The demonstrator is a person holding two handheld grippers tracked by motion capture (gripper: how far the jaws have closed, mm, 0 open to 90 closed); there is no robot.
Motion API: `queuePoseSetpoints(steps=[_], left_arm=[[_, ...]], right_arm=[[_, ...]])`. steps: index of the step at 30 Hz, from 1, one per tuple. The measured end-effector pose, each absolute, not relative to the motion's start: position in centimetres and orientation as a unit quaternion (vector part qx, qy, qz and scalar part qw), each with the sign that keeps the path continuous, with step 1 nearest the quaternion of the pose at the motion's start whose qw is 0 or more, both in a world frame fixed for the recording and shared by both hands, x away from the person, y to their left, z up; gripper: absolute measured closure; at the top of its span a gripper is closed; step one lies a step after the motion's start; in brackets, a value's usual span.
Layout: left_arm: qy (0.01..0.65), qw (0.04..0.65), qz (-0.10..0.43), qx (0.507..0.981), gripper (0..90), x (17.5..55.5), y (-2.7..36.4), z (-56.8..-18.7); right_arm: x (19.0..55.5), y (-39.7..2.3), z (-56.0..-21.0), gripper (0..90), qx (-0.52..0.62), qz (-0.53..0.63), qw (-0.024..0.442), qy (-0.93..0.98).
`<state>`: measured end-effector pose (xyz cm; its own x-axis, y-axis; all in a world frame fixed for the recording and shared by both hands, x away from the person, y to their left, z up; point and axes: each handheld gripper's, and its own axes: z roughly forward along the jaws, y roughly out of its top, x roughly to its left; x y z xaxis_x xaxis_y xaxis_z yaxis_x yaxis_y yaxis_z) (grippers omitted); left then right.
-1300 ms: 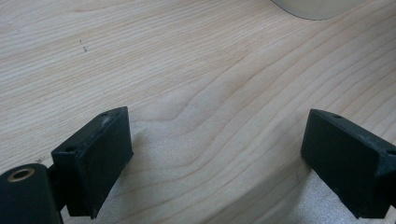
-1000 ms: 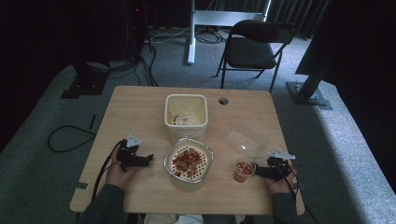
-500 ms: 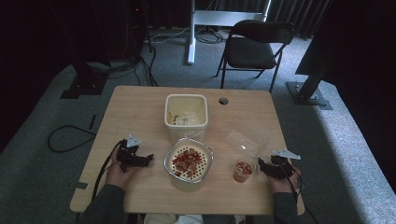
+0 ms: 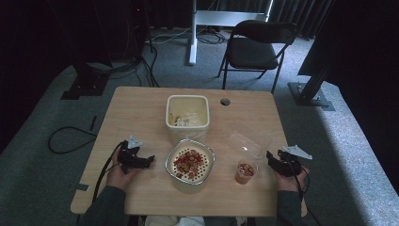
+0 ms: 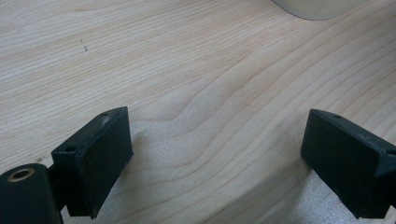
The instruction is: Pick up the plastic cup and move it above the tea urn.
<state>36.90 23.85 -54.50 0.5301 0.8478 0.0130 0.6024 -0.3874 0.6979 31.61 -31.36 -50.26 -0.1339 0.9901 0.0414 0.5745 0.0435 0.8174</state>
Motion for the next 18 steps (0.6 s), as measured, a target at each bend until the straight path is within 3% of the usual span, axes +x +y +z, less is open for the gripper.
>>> queuePoseSetpoints(steps=[18], left_arm=[[0.447,0.327,0.188,0.811,9.4,36.9,23.8,-54.5]], right_arm=[[34.1,-29.7,-50.2,56.3,0.590,0.354,0.257,0.678]])
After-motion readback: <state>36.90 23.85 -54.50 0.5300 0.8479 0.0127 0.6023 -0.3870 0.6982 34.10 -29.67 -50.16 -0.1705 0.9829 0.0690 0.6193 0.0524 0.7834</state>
